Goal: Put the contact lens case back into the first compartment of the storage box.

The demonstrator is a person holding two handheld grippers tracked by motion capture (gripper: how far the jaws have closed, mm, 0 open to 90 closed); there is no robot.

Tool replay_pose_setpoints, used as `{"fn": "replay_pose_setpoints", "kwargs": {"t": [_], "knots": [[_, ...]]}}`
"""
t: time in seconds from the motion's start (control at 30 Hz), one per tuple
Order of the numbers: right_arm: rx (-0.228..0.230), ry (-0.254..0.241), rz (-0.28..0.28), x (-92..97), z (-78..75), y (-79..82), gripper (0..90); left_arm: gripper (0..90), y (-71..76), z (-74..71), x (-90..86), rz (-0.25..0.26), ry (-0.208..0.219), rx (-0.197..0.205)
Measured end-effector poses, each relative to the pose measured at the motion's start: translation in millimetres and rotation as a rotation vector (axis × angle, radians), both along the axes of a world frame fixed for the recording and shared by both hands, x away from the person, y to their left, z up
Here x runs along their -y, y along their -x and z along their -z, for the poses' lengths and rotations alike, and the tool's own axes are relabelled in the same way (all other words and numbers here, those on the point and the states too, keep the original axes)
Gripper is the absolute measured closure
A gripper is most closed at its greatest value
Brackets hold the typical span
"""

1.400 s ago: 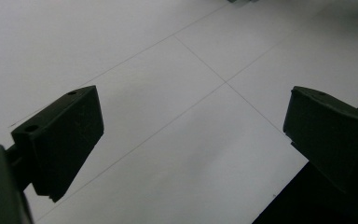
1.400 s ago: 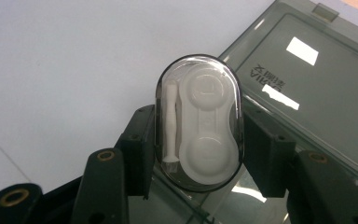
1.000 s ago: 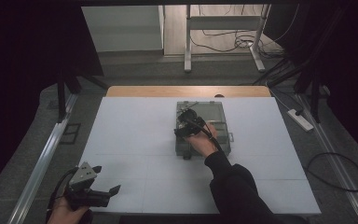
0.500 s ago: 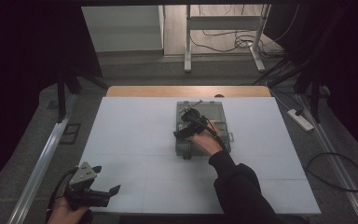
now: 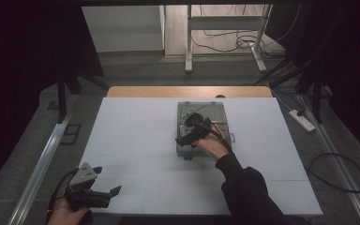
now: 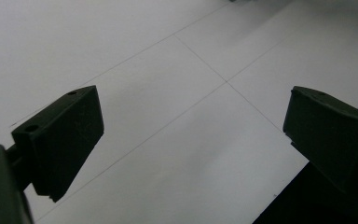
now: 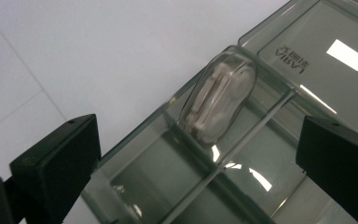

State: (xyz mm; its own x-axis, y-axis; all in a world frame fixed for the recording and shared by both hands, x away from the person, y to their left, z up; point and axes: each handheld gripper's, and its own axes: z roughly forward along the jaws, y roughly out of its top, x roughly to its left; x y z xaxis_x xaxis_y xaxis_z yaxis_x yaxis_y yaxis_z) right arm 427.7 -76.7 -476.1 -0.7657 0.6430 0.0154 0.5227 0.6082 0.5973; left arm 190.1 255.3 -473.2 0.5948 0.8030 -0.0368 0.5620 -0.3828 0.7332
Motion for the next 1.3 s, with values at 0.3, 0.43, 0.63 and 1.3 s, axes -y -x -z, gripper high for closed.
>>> {"fn": "replay_pose_setpoints", "kwargs": {"t": [0.3,0.43,0.63,1.3], "knots": [[-0.004,-0.009,-0.038,5.8,2.1,14.5,0.0,5.0,0.0,0.0,-0.1,0.0,0.002,0.0],[-0.003,-0.011,-0.052,5.7,1.4,19.2,0.0,4.9,0.0,0.0,-0.3,0.001,0.003,0.001],[0.002,-0.019,-0.071,6.5,-0.8,26.5,0.0,4.9,0.2,-0.2,-0.5,0.001,0.005,0.001],[-0.015,-0.039,-0.087,24.2,-5.8,42.9,0.0,4.9,0.4,-0.2,-0.6,0.003,0.007,0.003]]}}
